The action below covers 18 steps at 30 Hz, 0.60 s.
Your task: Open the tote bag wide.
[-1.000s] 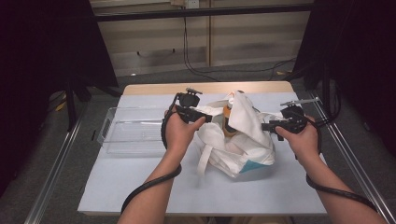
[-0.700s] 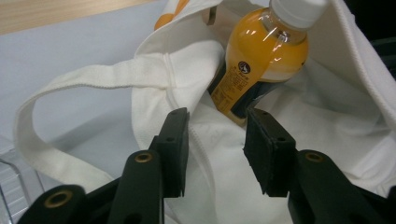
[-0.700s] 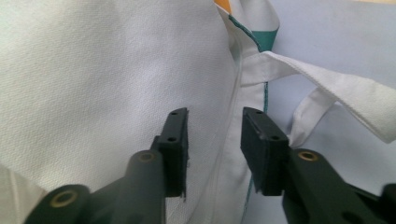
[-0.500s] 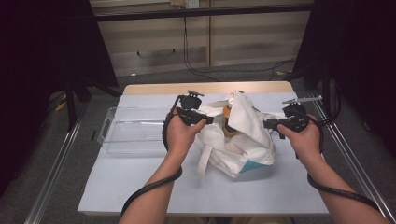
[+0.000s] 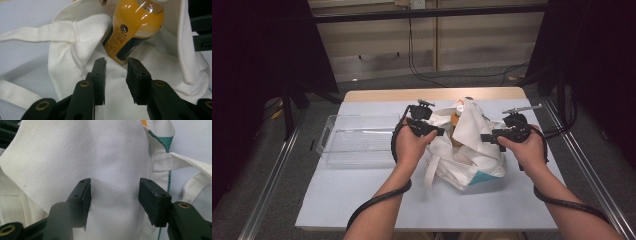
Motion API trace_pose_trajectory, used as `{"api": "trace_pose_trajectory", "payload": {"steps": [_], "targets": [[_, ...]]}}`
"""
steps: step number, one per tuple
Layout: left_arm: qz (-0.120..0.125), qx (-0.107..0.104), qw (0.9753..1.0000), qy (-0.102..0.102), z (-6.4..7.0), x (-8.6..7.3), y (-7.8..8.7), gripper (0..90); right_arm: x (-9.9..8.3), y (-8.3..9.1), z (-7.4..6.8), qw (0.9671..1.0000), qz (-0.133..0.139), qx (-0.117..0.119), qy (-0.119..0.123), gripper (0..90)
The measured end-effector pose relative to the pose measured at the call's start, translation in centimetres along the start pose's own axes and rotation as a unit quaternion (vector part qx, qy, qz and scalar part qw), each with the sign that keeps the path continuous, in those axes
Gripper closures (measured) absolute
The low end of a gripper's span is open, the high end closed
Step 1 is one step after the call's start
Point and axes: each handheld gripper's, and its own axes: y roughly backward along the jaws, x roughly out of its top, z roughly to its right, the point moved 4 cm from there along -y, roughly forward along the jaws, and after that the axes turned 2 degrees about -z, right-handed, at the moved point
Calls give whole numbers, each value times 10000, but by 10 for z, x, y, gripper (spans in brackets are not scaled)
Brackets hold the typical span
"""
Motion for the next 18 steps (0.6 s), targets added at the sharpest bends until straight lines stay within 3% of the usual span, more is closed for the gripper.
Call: {"api": "trace_pose_trajectory", "payload": {"steps": [2, 5, 6, 13, 18], "targets": [[19, -6, 10000, 14, 0, 0, -1, 683, 0, -2, 0, 10000, -7, 25, -25, 454], [17, 6, 10000, 5, 0, 1, -4, 681, -1, -7, 1, 9999, -107, 34, -17, 588], [-2, -6, 10000, -7, 0, 1, -4, 681, -1, -7, 1, 9999, -107, 34, -17, 588], [-72, -17, 10000, -61, 3, 0, -16, 686, -3, -15, -1, 9992, -235, -106, 296, 800], [-184, 54, 9998, -105, 0, -4, -23, 723, -5, -20, -2, 9983, -354, -244, 388, 840]]}}
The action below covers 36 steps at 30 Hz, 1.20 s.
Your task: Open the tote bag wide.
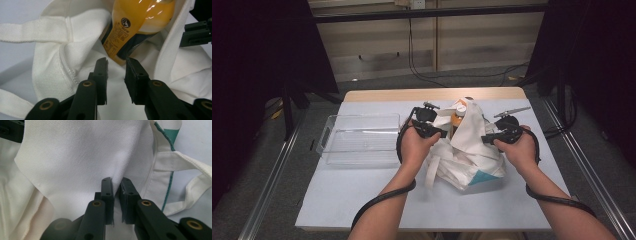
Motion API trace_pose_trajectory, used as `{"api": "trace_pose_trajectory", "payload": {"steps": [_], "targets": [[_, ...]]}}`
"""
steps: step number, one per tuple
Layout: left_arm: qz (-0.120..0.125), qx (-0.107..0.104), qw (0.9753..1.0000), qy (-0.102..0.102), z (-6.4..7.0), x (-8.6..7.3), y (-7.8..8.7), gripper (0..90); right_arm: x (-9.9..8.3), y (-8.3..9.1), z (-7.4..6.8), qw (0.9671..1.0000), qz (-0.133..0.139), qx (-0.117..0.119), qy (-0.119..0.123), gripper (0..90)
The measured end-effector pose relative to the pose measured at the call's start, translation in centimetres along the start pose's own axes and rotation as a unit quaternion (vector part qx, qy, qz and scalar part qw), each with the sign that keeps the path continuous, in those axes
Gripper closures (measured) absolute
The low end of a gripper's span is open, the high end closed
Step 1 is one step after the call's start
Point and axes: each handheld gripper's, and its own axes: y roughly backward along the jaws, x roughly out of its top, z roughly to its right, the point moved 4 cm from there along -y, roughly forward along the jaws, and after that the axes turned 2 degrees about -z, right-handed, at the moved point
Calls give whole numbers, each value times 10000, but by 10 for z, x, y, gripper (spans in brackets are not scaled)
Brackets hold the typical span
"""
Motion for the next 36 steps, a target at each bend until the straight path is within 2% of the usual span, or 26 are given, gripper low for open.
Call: {"api": "trace_pose_trajectory", "payload": {"steps": [3, 4, 5, 6, 9, 13, 22, 25, 26, 27, 29, 32, 36], "targets": [[-32, 58, 10000, -3, -3, -3, -4, 766, -1, -1, 2, 10000, -13, -3, -67, 852], [-32, 103, 9999, 62, -4, -4, -5, 812, -1, 0, 5, 9998, 23, 7, -185, 856], [-96, 122, 9999, 17, -6, -6, -6, 835, -1, 0, 6, 9998, 37, 22, -208, 857], [-92, 135, 9999, 35, -8, -7, -7, 835, -1, 0, 6, 9998, 37, 22, -208, 857], [-158, 167, 9997, 65, -12, -10, -10, 900, -3, 2, 9, 9992, 117, 129, -356, 856], [-228, 199, 9995, 53, -15, -13, -12, 900, -4, 6, 13, 9983, 229, 203, -497, 853], [-385, 365, 9986, 50, -17, -18, -14, 900, -6, 9, 14, 9991, 185, 32, -367, 873], [-466, 407, 9981, 74, -21, -21, -13, 900, -8, 8, 16, 9988, 184, 20, -455, 874], [-411, 393, 9983, 109, -21, -22, -13, 900, -8, 8, 17, 9984, 203, 21, -525, 873], [-486, 383, 9981, 72, -23, -23, -12, 900, -8, 8, 18, 9978, 248, 58, -616, 872], [-459, 426, 9980, 66, -22, -23, -12, 900, -8, 9, 19, 9974, 256, 101, -670, 869], [-430, 427, 9981, 71, -21, -22, -12, 900, -8, 9, 20, 9975, 254, 89, -657, 868], [-442, 431, 9981, 74, -21, -22, -12, 900, -8, 10, 20, 9987, 102, -121, -493, 878]]}}
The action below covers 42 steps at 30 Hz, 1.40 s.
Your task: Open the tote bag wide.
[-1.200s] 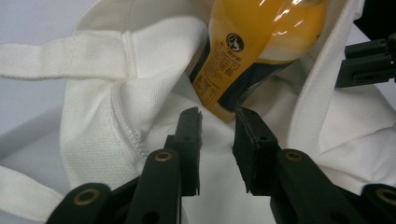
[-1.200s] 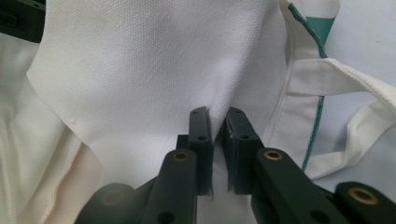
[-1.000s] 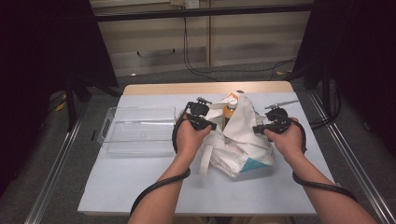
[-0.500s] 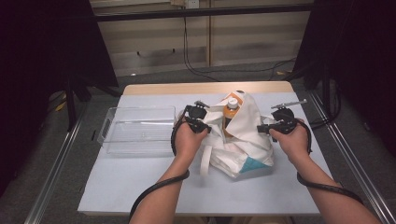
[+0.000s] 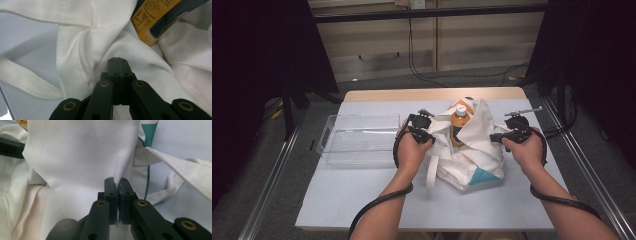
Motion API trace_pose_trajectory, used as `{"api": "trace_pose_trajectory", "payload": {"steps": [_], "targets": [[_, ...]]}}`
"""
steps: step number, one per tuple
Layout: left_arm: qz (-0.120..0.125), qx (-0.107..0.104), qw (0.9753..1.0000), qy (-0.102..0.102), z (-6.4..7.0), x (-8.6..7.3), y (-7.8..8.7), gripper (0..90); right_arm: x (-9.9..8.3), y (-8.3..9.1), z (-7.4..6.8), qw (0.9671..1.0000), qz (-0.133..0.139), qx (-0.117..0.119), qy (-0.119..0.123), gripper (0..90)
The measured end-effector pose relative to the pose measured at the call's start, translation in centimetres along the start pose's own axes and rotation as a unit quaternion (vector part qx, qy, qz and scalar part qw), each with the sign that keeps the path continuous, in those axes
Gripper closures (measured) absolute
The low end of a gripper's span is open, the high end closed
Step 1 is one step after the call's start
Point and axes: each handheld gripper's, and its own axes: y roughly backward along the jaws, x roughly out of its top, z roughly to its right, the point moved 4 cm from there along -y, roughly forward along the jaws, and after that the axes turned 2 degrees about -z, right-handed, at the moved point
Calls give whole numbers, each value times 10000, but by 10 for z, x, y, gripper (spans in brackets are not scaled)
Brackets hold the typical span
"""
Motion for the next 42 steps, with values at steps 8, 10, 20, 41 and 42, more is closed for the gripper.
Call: {"api": "trace_pose_trajectory", "payload": {"steps": [8, 10, 20, 41, 42], "targets": [[20, -51, 10000, 30, -1, -2, -1, 900, -5, -5, 3, 10000, -20, -48, 63, 878], [27, -55, 10000, 39, -1, -2, -1, 900, -6, -6, 4, 10000, 1, -29, 53, 878], [-87, 15, 10000, 20, -5, -6, -4, 900, -9, -8, 8, 10000, 27, -48, 17, 879], [4, -206, 9996, 179, -4, -8, -5, 886, -13, -8, 9, 9998, 196, 49, -25, 853], [-41, -244, 9996, 130, -4, -8, -4, 867, -15, -7, 11, 9996, 253, 88, -67, 831]]}}
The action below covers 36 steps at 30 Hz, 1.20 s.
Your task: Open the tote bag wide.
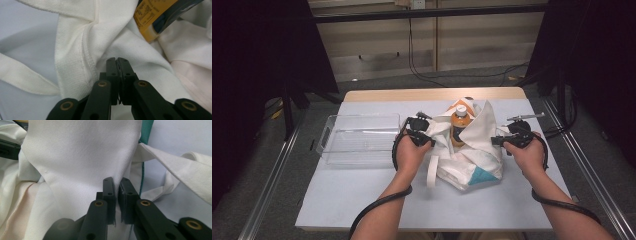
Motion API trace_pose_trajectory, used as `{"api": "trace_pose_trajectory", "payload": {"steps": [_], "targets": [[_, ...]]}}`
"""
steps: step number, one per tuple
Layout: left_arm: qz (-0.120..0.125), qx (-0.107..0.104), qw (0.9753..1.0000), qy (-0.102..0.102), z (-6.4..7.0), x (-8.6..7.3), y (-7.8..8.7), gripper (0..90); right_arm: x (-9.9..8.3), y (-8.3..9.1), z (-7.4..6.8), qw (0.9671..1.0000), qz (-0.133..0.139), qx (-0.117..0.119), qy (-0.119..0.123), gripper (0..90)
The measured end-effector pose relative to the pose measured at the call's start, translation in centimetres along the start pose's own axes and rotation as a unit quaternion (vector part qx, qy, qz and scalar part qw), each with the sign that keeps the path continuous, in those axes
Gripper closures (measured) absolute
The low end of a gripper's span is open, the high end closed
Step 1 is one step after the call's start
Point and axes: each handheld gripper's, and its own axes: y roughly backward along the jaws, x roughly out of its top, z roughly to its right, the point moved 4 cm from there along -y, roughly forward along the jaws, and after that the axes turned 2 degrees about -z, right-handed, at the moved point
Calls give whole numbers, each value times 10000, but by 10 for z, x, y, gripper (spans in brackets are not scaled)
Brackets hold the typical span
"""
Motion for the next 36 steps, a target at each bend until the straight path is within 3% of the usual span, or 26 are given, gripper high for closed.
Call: {"api": "trace_pose_trajectory", "payload": {"steps": [5, 15, 20, 24, 28, 32, 36], "targets": [[119, -55, 9999, 15, 5, 3, 4, 843, -2, 3, 2, 10000, 73, 22, 15, 790], [270, -200, 9994, -30, 14, 12, 15, 735, -2, 18, 2, 9991, 201, 56, 359, 599], [387, -242, 9990, -33, 18, 18, 22, 691, -1, 27, 4, 9986, 372, 153, 356, 512], [429, -274, 9987, -96, 20, 21, 27, 644, -3, 32, 5, 9984, 336, 162, 433, 454], [476, -257, 9985, -95, 20, 24, 30, 589, -5, 34, 5, 9985, 239, 169, 454, 326], [545, -231, 9980, -217, 23, 29, 32, 535, -7, 36, 6, 9976, 149, 129, 664, 299], [667, -327, 9971, -163, 27, 34, 32, 476, -7, 38, 4, 9972, 207, 128, 705, 240]]}}
